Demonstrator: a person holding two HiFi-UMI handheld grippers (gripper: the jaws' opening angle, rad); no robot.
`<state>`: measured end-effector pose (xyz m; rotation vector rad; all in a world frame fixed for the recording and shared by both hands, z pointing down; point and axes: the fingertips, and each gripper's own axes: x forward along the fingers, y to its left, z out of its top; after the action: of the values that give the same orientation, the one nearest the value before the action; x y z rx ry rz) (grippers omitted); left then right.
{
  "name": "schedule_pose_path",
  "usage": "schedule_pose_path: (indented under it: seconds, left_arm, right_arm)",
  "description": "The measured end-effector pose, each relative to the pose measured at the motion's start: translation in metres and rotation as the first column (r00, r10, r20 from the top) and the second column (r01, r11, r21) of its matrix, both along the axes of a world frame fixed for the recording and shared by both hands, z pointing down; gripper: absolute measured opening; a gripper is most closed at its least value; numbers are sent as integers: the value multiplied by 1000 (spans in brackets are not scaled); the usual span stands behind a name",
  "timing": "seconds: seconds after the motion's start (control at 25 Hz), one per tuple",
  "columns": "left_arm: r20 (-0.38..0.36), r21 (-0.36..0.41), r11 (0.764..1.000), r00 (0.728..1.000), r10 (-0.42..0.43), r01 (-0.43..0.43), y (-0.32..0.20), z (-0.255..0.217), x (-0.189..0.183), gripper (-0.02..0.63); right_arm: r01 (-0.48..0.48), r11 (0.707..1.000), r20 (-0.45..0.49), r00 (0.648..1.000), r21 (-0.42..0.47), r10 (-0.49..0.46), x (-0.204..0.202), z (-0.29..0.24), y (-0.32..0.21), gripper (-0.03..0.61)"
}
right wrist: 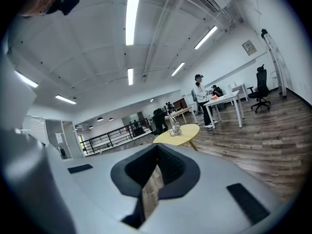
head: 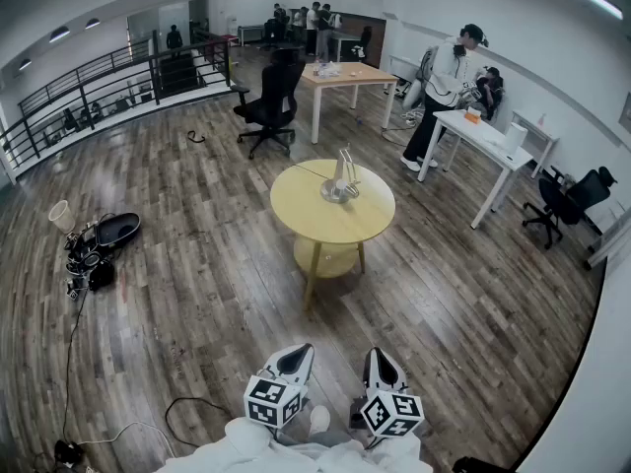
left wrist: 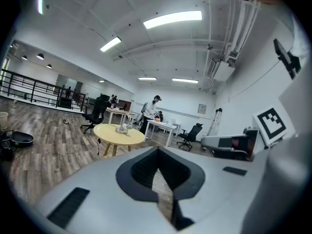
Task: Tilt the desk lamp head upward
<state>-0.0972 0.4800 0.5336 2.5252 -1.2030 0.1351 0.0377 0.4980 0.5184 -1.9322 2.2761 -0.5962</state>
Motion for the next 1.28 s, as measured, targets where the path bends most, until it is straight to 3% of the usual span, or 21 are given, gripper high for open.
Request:
schedule_pose_path:
  seconds: [0.68,1.28]
  left_arm:
    - [11,21,999,999,-31,31,-135,-9,62,-2]
    - [32,-9,999,999,-43,44,-194,5,91,-2]
  right_arm:
    - [74,997,-15,997,20,-74,51,-9,-142,12]
    - [77,996,-9,997,-36,-77,82,14,-198,12]
